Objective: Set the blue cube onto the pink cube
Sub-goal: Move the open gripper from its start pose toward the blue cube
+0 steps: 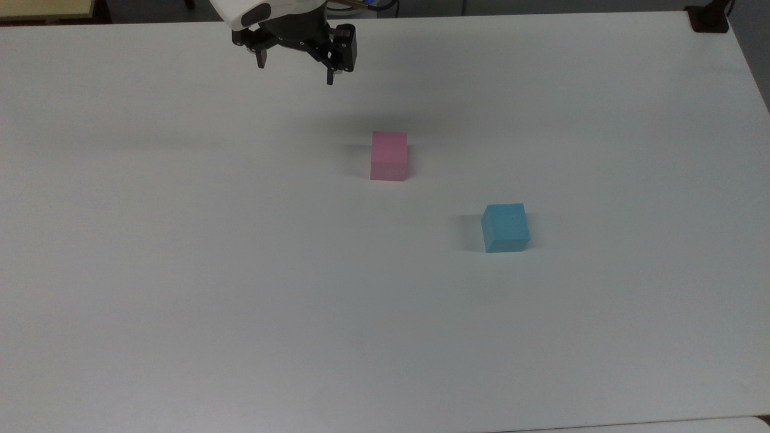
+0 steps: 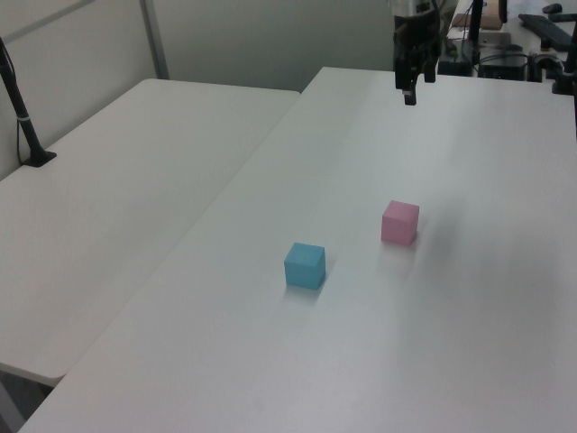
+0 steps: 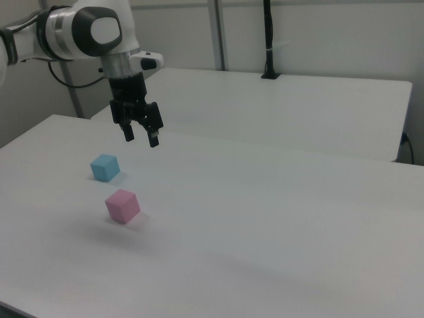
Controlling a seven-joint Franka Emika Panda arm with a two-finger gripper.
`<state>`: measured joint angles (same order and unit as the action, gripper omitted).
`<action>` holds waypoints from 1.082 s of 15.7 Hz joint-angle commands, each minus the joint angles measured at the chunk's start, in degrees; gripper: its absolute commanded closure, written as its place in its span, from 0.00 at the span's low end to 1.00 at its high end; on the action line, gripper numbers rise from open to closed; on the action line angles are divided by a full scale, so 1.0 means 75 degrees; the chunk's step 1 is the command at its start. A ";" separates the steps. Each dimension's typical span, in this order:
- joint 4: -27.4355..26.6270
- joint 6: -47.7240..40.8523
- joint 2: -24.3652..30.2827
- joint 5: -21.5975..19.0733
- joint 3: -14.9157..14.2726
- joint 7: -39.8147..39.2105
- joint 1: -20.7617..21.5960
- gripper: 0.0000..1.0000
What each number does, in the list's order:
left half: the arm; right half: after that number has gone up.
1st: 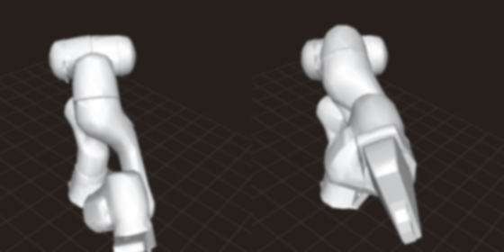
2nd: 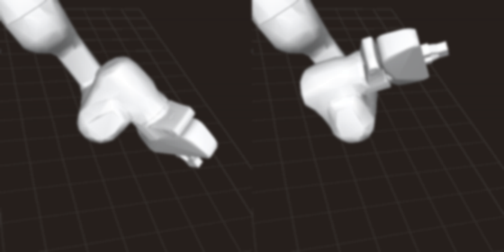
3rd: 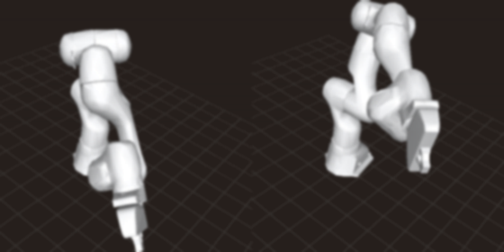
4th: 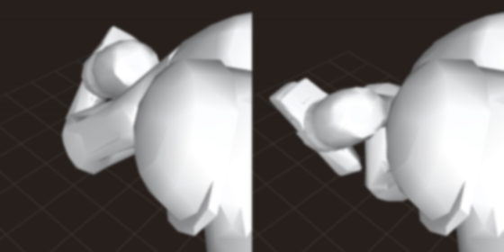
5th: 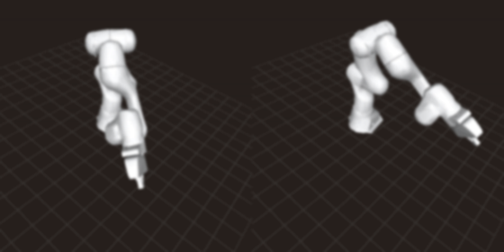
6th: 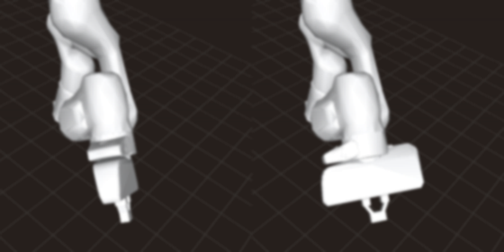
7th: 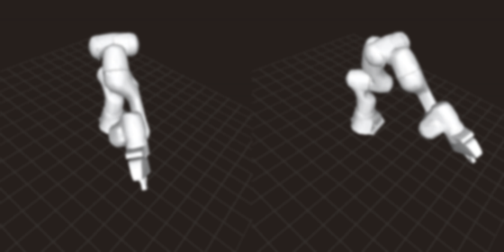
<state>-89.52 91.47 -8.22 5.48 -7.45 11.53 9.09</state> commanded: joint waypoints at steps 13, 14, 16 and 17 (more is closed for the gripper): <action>0.0369 0.0179 0.0194 -0.0721 -0.0530 0.1171 -0.0111 0.00; 0.0369 0.0180 0.0136 -0.0685 -0.0518 0.1158 -0.0088 0.00; 0.0381 0.0180 0.0054 -0.0743 -0.0530 0.1147 -0.0134 0.00; 0.0393 0.0180 0.0065 -0.0685 -0.0518 0.1135 -0.0100 0.00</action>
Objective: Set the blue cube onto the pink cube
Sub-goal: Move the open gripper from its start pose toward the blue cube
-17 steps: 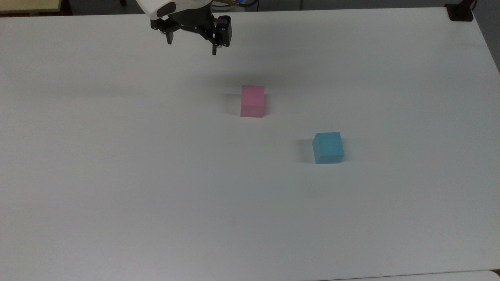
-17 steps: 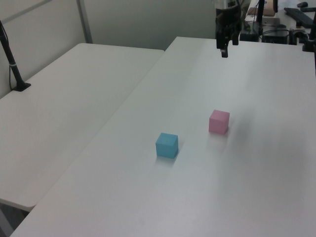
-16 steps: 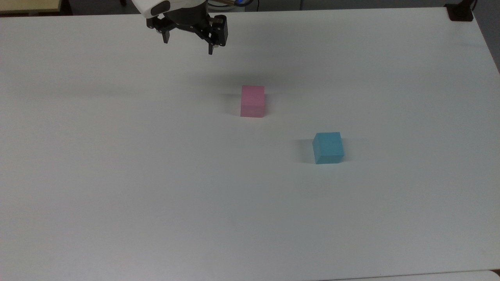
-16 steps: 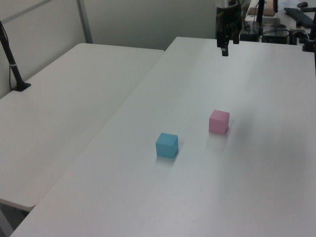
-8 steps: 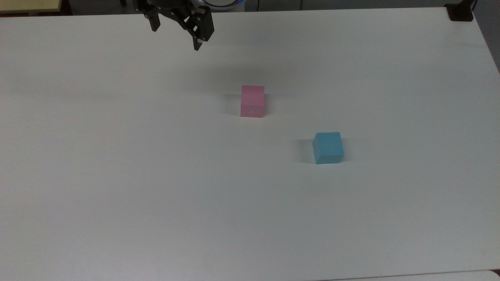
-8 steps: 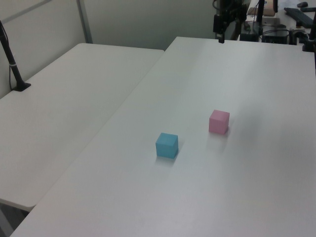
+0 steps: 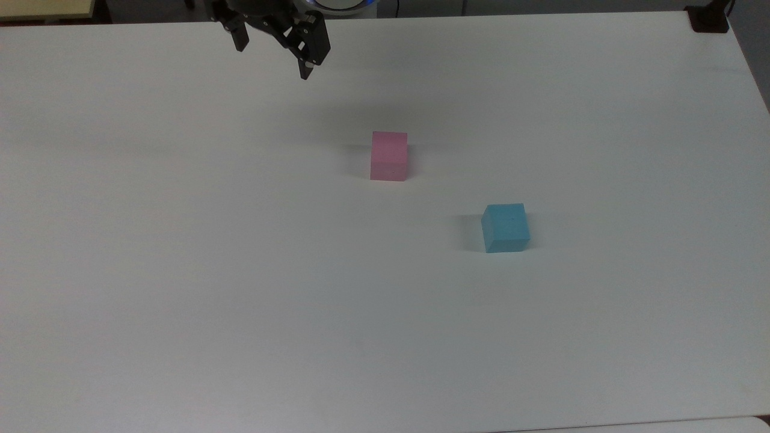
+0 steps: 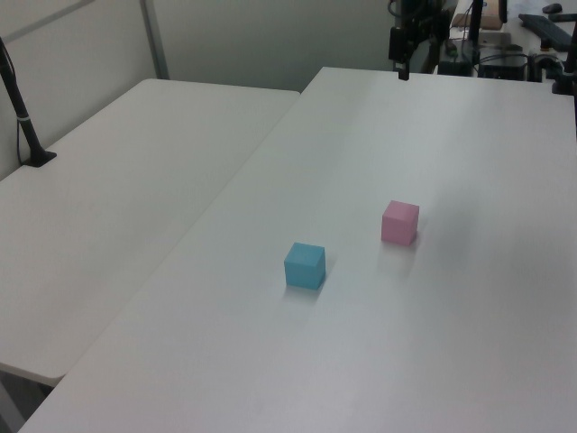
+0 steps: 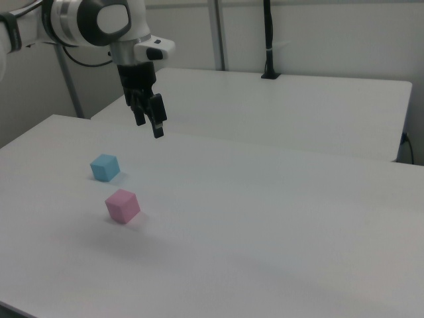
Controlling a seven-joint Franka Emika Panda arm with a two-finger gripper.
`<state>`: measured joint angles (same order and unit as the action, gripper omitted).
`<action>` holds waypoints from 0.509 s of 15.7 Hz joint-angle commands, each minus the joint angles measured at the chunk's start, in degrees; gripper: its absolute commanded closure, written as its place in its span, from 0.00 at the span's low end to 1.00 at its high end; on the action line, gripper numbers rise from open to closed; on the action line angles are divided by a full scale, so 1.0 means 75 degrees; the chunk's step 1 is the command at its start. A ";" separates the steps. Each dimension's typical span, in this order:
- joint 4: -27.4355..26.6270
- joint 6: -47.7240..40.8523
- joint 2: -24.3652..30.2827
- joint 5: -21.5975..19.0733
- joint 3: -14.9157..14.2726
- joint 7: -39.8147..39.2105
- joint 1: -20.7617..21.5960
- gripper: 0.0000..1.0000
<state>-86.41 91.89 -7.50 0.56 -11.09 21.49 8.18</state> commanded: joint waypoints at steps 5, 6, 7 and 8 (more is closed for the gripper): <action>-0.0022 0.0204 -0.0102 -0.0169 0.0060 -0.0850 0.0070 0.00; 0.0001 0.0355 -0.0218 -0.0192 0.0141 -0.0803 0.0070 0.00; 0.0152 0.0508 -0.0347 -0.0251 0.0339 -0.0756 0.0070 0.00; 0.0235 0.0625 -0.0522 -0.0286 0.0573 -0.0721 0.0082 0.00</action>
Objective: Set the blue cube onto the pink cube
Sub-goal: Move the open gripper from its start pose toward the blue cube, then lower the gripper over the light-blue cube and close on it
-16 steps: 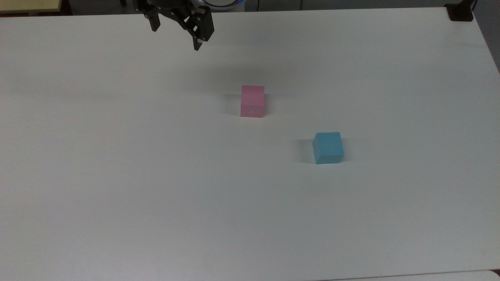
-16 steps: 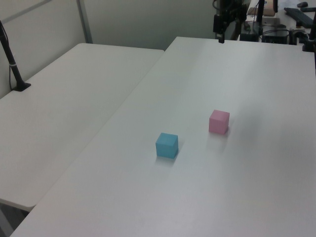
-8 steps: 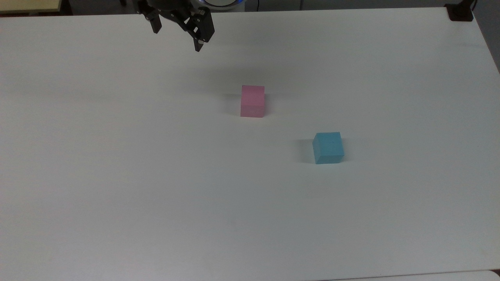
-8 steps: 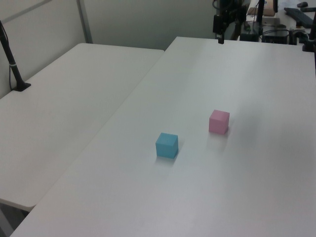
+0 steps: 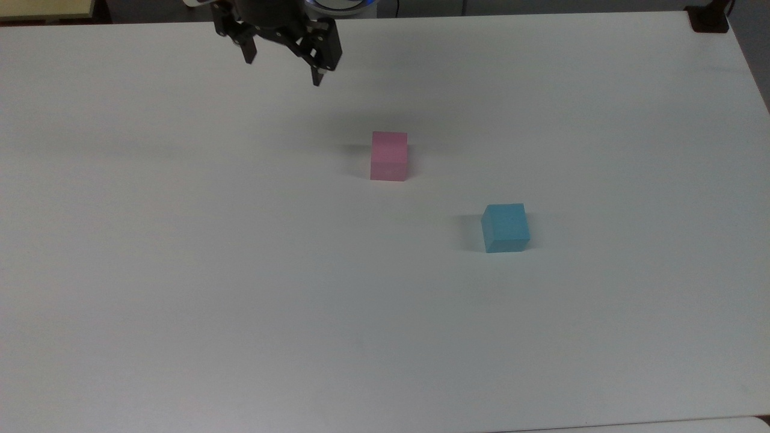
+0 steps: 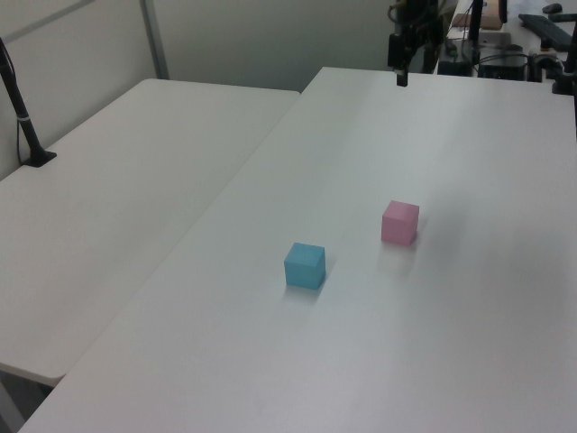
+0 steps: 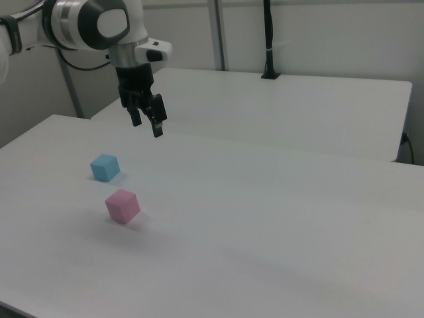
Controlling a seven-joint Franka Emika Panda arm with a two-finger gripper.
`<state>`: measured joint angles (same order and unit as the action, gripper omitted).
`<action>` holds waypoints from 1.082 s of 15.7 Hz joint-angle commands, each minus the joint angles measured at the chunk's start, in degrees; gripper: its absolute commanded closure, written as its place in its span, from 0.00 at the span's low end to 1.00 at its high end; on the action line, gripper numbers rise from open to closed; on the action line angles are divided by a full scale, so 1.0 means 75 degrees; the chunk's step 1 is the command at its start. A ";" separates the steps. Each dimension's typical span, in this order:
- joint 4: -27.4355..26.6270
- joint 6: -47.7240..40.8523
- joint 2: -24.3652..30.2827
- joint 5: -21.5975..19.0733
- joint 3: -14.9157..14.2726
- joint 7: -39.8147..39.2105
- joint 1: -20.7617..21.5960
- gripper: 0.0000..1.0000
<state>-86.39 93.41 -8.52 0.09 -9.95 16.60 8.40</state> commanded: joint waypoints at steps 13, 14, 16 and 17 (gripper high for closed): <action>0.0960 0.3187 -0.2682 -0.0563 -0.0173 0.0235 0.3050 0.00; 0.0960 0.3456 -0.2846 -0.0552 -0.0185 0.0410 0.3156 0.00; 0.0960 0.3821 -0.3198 -0.0540 -0.0185 0.0599 0.3321 0.00; 0.0960 0.3915 -0.3362 -0.0517 -0.0185 0.0611 0.3345 0.00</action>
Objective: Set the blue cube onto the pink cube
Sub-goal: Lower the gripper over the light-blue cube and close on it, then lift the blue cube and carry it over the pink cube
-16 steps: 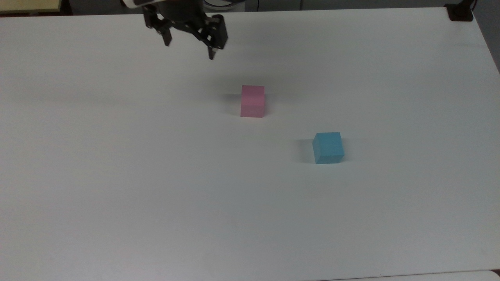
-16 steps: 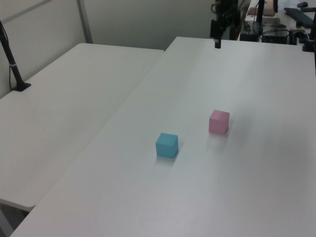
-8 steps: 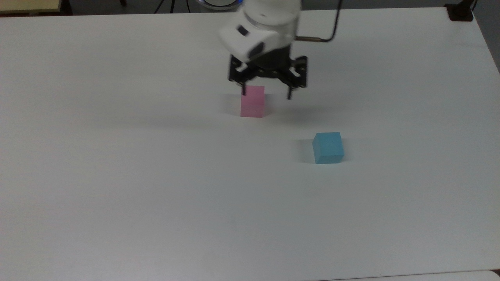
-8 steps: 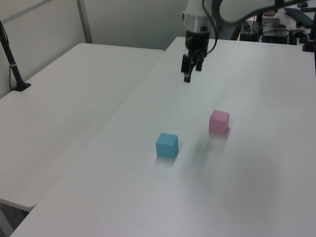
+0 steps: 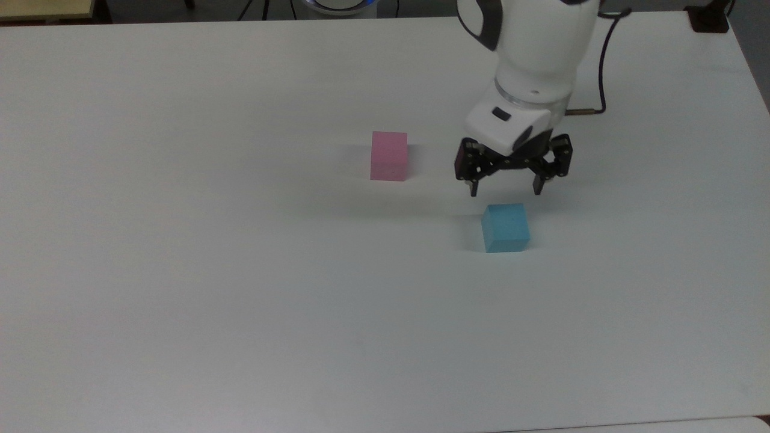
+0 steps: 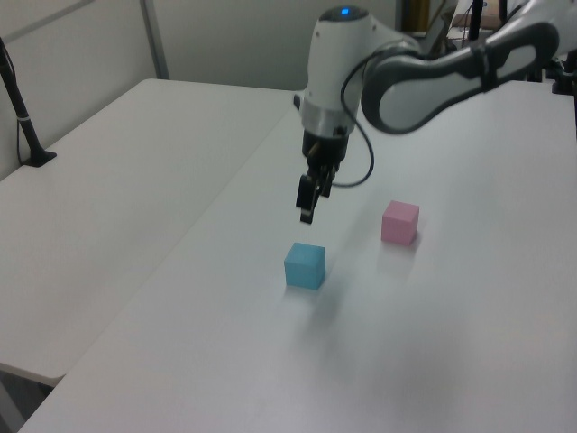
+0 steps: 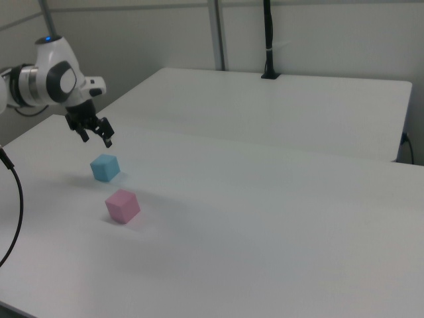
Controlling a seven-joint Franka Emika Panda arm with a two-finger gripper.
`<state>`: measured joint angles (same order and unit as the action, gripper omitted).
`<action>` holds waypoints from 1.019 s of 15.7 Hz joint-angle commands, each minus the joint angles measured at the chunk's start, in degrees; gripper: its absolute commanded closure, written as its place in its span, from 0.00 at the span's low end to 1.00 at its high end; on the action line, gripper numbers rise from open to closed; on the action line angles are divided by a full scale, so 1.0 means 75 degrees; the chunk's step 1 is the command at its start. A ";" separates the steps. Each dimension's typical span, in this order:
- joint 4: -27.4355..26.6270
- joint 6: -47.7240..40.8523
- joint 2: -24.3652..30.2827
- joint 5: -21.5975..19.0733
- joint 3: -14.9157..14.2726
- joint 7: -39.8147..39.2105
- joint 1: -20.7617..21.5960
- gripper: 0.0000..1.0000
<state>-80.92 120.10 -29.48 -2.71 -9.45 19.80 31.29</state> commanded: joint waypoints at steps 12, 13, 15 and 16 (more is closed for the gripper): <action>0.0137 0.0873 -0.0922 0.0244 -0.0158 0.0301 0.0457 0.91; -0.0026 0.0861 -0.0480 0.0244 -0.0135 0.0302 0.0387 0.90; -0.0949 0.0803 0.0667 0.0244 -0.0123 0.0232 0.0293 0.90; -0.1661 0.0698 0.1532 0.0267 -0.0053 0.0150 0.0142 0.90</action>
<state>-80.11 126.68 -33.61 -1.70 -9.86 20.89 33.26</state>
